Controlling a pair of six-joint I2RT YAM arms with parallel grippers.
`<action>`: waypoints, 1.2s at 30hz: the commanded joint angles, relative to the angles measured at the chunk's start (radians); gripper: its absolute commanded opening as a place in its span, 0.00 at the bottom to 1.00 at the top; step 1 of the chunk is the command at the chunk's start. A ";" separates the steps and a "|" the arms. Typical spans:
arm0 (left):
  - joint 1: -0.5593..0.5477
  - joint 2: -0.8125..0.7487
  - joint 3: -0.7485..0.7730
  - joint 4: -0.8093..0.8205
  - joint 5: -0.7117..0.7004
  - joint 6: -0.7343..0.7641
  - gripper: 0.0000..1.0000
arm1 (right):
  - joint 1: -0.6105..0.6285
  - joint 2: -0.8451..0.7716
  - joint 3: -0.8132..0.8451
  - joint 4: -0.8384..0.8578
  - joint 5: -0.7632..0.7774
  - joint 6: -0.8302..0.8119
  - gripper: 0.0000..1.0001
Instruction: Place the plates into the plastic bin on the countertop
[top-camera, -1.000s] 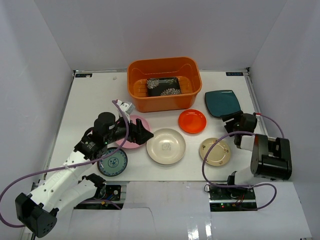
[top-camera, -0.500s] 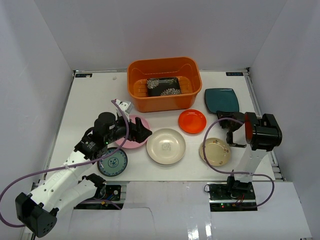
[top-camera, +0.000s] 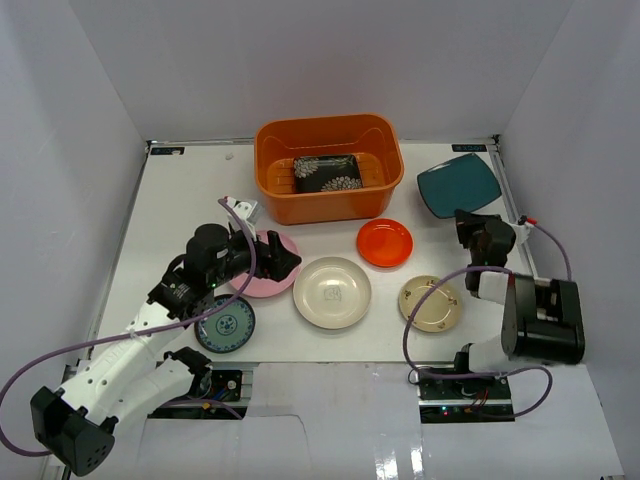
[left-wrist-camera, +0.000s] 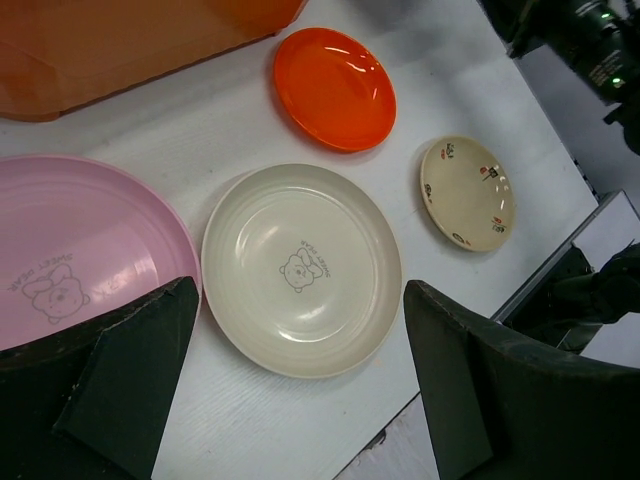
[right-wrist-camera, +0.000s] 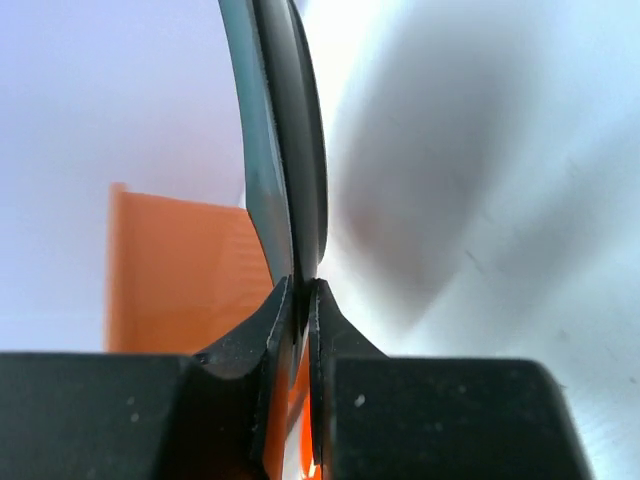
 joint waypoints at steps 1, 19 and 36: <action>0.005 -0.042 0.011 0.019 -0.046 0.006 0.94 | -0.002 -0.261 0.094 0.082 0.089 -0.184 0.08; 0.005 -0.138 0.010 0.016 -0.204 -0.019 0.94 | 0.297 0.237 1.418 -1.042 -0.494 -0.671 0.08; 0.008 -0.091 -0.015 0.016 -0.236 -0.028 0.94 | 0.417 0.647 1.701 -1.167 -0.502 -0.626 0.08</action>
